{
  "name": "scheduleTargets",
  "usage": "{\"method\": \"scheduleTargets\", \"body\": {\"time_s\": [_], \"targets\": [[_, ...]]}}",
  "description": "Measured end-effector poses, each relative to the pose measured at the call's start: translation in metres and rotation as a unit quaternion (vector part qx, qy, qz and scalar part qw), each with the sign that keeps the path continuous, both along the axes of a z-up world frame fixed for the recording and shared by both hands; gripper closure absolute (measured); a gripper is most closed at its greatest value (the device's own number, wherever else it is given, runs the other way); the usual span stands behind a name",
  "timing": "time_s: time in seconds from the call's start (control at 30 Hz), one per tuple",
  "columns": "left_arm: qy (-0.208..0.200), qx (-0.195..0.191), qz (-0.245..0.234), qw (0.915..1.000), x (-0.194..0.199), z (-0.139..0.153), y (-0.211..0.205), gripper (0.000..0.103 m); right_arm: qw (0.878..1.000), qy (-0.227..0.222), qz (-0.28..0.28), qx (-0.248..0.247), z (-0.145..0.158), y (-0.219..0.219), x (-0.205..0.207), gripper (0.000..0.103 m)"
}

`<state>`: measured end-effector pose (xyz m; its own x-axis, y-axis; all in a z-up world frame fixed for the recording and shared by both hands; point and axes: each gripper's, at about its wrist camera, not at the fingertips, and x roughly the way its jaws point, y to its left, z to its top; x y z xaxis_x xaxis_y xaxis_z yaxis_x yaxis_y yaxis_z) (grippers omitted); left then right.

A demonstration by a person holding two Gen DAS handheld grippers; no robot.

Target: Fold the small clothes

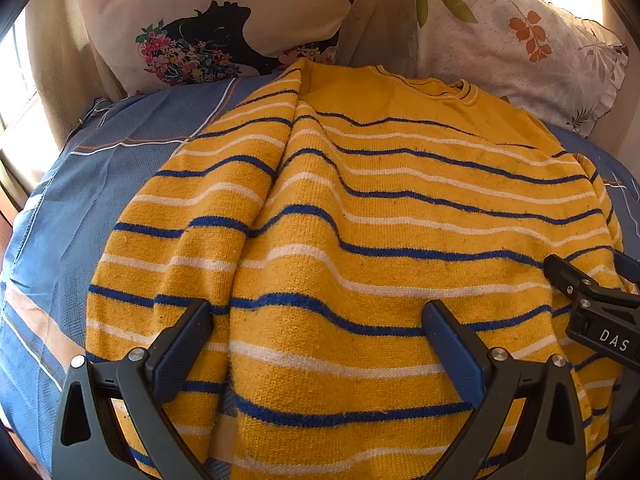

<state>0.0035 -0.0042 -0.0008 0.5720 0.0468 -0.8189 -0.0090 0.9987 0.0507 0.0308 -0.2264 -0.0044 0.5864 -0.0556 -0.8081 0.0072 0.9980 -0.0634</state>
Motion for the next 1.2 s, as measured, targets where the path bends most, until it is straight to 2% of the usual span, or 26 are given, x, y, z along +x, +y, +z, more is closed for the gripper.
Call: {"method": "scheduleTargets", "body": {"time_s": [0.33, 0.7, 1.0, 1.2], "targets": [[-0.019, 0.009, 0.001, 0.9998, -0.0004, 0.0001, 0.0004, 0.000, 1.000, 0.000, 0.001, -0.003, 0.0003, 0.0025, 0.0004, 0.000], [-0.015, 0.015, 0.005, 0.9998, -0.0017, 0.0003, 0.0018, 0.000, 1.000, 0.000, 0.001, -0.003, 0.0005, 0.0030, 0.0005, 0.000], [0.021, 0.008, 0.011, 0.9997, 0.0014, -0.0018, 0.0015, 0.000, 1.000, 0.001, 0.001, -0.003, 0.0007, 0.0028, 0.0005, 0.000], [0.003, 0.003, 0.010, 0.9999, 0.0011, -0.0016, 0.0015, 0.000, 1.000, 0.001, 0.001, -0.003, 0.0007, 0.0029, 0.0004, 0.000]]}}
